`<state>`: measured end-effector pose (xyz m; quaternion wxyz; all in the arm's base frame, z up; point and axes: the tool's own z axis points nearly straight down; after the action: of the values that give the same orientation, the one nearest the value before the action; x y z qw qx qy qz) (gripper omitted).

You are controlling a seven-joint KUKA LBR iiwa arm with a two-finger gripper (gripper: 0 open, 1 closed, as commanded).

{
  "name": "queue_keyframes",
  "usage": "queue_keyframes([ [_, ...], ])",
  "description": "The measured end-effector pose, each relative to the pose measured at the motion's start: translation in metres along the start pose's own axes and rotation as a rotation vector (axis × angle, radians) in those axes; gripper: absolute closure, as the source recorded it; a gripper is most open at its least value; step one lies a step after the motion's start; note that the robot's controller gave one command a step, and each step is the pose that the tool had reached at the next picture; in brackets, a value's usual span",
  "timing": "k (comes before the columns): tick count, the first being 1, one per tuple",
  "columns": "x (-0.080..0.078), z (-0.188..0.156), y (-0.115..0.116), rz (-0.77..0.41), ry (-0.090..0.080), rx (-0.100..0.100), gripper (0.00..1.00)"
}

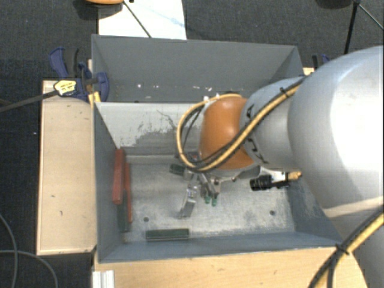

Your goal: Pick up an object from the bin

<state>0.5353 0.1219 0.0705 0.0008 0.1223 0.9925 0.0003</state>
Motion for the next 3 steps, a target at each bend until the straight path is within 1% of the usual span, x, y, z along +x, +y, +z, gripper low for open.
queue_keyframes([
  [1, 0.0, 0.0, 0.0, 0.0, 0.0, 0.0, 0.0],
  [2, 0.001, -0.013, -0.001, 0.076, 0.004, 0.002, 0.0],
  [3, -0.003, -0.035, -0.034, 0.126, 0.002, 0.001, 0.0],
])
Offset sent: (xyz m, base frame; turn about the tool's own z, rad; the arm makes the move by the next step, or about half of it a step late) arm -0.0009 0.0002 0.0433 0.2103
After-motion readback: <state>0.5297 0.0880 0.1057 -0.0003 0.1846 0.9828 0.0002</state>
